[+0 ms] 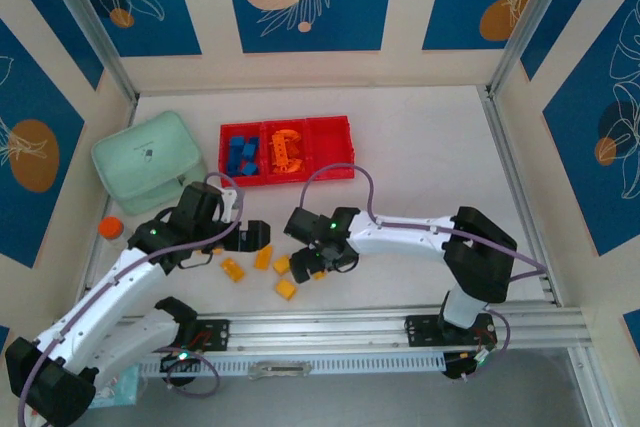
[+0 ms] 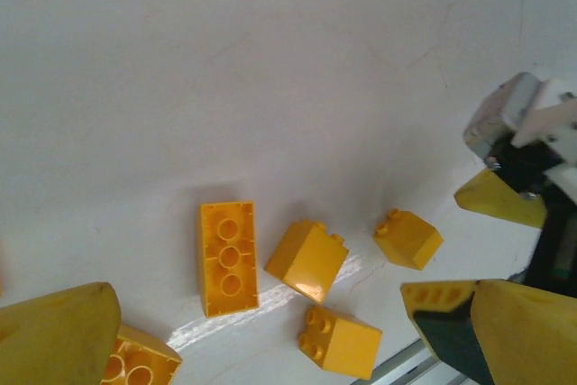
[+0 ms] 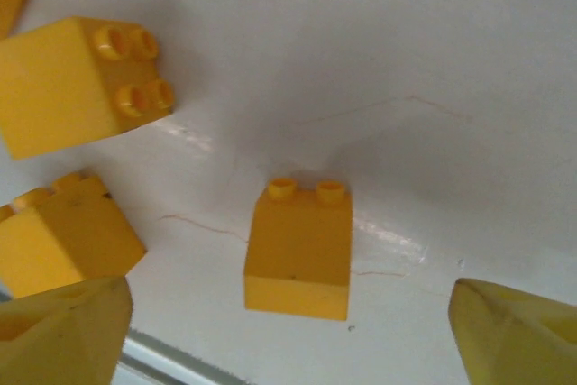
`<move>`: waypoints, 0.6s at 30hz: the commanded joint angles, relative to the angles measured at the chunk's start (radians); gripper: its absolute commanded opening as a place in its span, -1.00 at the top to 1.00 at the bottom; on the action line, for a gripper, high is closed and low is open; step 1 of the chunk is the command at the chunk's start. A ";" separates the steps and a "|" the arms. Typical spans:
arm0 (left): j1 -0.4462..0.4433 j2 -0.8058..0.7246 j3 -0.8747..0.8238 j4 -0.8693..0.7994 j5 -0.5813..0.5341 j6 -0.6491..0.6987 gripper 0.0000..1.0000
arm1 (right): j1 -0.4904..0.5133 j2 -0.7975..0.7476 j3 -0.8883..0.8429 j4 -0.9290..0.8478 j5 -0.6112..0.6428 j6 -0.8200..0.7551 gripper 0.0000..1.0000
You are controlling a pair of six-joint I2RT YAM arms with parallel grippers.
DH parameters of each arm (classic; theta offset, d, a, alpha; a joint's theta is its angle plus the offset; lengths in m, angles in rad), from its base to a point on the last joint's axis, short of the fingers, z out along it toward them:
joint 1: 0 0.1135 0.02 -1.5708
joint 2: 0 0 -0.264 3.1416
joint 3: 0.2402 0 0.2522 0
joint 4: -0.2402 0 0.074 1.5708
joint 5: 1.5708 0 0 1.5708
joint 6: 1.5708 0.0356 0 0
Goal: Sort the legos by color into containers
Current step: Place the lego in the container, then pick up the lego from the bottom-center of the table.
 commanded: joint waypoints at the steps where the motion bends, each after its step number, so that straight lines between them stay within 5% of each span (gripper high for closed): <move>1: -0.009 -0.003 -0.022 0.026 0.054 -0.030 -0.99 | 0.003 0.013 -0.011 -0.019 0.025 0.030 -0.69; 18: -0.009 0.035 -0.015 0.065 0.048 -0.058 -0.99 | 0.018 0.121 0.021 0.005 0.016 0.000 0.10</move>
